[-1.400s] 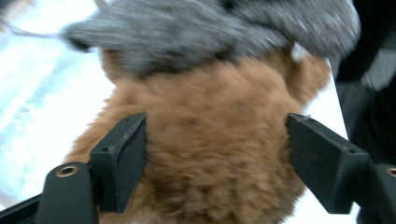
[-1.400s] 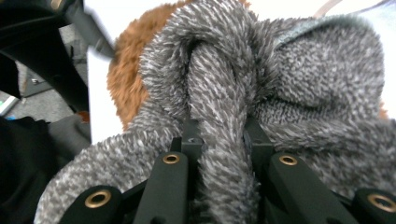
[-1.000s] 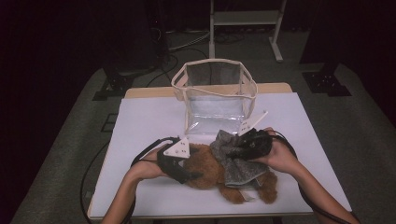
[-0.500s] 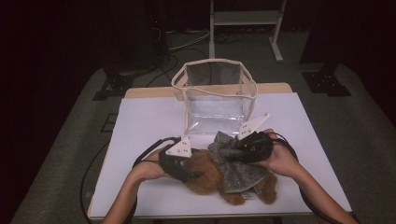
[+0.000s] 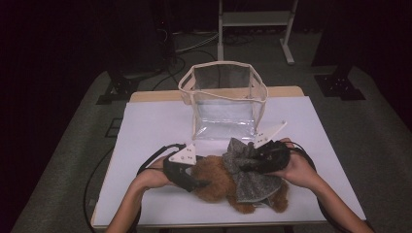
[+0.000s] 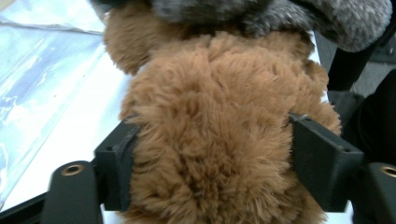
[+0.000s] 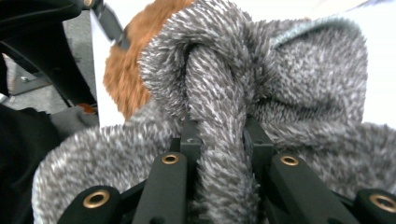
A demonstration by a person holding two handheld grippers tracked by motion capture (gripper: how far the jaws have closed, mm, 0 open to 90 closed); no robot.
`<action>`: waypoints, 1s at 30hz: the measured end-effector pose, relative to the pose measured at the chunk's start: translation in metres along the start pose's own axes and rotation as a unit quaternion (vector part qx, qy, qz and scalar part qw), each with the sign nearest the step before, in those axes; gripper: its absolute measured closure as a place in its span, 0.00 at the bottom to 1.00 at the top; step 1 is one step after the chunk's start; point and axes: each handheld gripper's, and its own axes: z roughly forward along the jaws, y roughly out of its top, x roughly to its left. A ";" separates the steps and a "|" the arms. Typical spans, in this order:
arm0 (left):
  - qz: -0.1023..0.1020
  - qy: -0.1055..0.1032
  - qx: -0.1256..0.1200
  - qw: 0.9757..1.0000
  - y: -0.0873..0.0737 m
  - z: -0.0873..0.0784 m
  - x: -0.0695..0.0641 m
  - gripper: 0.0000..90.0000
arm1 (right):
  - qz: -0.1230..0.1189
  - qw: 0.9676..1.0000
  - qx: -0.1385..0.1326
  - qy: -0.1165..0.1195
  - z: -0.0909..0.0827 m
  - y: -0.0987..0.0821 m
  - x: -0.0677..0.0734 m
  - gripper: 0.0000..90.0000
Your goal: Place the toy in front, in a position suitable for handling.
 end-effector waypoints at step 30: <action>-0.035 0.033 -0.023 0.999 -0.025 -0.007 0.002 0.33 | 0.022 0.999 -0.014 -0.027 -0.005 -0.004 -0.011 0.82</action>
